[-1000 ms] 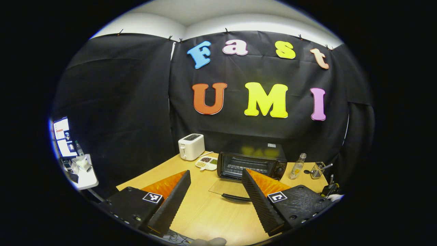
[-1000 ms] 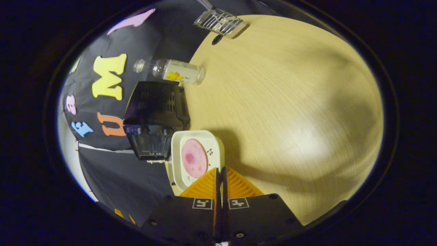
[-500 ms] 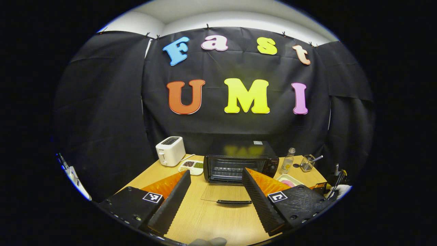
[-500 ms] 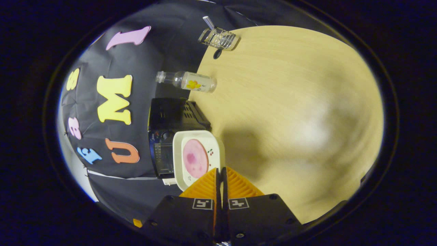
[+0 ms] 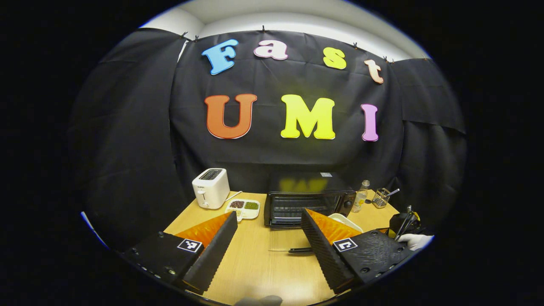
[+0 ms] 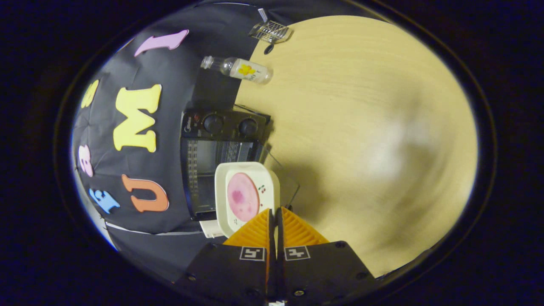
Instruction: Open the electric oven with the left hand, put the food in, and close the electric oven.
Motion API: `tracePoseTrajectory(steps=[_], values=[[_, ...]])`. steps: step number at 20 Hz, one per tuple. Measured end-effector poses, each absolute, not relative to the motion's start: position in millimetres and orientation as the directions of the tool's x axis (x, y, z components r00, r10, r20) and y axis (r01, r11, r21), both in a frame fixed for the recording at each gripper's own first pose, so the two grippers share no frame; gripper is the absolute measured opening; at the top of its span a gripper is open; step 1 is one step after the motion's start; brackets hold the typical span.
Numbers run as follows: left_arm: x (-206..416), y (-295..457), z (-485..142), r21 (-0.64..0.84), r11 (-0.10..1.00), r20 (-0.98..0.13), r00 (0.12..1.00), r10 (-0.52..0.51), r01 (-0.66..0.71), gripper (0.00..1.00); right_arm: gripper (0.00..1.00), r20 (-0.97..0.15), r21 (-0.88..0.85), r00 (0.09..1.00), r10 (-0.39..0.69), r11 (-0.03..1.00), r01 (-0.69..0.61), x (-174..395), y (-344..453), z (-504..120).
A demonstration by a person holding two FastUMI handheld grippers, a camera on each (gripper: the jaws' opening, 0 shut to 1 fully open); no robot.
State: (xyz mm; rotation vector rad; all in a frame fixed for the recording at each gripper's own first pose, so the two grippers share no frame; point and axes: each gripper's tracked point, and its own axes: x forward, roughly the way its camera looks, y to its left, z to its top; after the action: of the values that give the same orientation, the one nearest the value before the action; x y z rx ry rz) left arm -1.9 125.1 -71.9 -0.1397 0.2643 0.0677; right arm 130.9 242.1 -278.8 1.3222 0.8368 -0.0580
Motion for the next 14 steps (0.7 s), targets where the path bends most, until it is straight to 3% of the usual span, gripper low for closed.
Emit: tracePoseTrajectory(steps=[9,14], values=[[-23,179,-83,-0.12,0.977,-0.287,0.948,0.134,-0.175,0.96,0.04,-0.597,0.802,0.683,0.421,0.327,0.499,183,300,-293],[-25,201,-91,-0.103,0.968,-0.303,0.934,0.189,-0.229,0.96,0.04,-0.576,0.816,0.723,0.381,0.33,0.475,242,294,-292]])
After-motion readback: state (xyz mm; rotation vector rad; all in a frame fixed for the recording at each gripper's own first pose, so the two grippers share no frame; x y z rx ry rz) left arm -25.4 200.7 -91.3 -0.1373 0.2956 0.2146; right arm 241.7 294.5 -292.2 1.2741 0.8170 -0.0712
